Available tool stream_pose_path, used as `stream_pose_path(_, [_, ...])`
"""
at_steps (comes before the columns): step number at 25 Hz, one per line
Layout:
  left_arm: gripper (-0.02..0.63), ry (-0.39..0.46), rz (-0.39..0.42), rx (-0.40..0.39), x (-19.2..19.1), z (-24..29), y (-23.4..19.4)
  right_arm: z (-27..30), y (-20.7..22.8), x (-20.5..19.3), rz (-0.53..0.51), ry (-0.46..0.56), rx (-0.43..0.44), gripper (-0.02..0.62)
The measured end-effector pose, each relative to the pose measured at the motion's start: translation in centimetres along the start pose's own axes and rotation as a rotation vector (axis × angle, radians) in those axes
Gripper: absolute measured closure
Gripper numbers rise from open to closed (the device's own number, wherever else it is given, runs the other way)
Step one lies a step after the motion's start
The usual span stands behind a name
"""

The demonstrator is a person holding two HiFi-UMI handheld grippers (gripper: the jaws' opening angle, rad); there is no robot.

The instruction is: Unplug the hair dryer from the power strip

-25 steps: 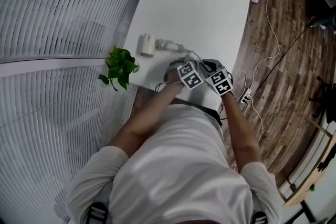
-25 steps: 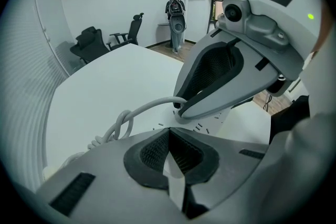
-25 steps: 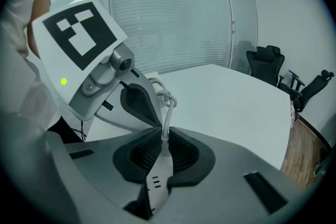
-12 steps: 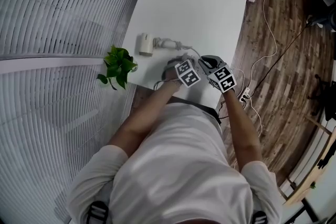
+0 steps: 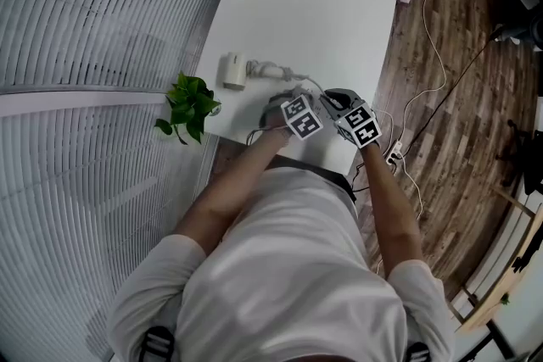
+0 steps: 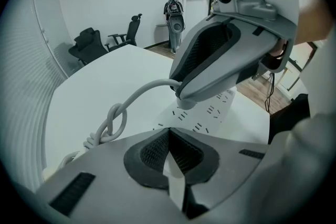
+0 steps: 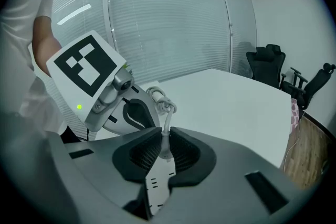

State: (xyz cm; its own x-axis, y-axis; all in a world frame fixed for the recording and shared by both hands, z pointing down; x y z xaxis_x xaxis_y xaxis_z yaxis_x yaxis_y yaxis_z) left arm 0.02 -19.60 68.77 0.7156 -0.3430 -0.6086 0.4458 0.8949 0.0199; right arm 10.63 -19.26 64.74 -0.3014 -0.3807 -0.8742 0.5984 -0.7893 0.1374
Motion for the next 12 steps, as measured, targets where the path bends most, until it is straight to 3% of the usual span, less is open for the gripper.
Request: stream_pose_path(12, [0.577, 0.003, 0.006, -0.018, 0.0, -0.1, -0.1, 0.5, 2.4, 0.7, -0.068, -0.062, -0.029, 0.529])
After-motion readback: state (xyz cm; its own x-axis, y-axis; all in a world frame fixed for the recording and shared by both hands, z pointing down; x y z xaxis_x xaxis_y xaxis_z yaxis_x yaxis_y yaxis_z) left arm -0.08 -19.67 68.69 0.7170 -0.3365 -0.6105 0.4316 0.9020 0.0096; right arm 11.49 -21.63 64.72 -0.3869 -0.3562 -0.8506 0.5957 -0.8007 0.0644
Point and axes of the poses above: the fingertips, and each gripper's own axes: z forward along the fingers, y to its right, x out of its top, the point moved 9 cm from there along -z, backward along the fingers, and after that the axes turned 11 degrees about y, right-handed, at the moved point
